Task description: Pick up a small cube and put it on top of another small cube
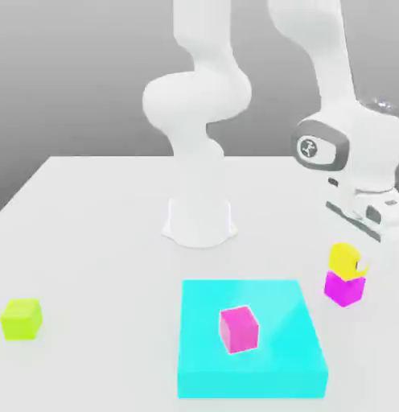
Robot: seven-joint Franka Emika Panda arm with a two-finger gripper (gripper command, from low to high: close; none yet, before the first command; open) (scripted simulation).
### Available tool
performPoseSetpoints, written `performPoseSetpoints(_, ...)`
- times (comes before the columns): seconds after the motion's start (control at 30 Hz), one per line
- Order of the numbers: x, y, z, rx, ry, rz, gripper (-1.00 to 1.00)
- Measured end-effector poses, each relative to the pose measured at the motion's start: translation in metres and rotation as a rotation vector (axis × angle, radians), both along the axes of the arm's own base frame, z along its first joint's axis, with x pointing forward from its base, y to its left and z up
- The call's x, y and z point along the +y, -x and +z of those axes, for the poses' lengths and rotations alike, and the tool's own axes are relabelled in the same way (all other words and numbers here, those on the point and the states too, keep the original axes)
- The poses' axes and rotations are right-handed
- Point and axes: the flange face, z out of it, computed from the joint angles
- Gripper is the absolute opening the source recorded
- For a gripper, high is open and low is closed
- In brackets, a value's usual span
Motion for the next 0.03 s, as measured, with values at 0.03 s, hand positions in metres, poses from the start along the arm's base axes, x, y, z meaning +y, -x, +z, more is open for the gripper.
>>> performPoseSetpoints(0.03, 0.0000, 0.0000, 0.0000, 0.000, 0.000, 0.000, 1.00)
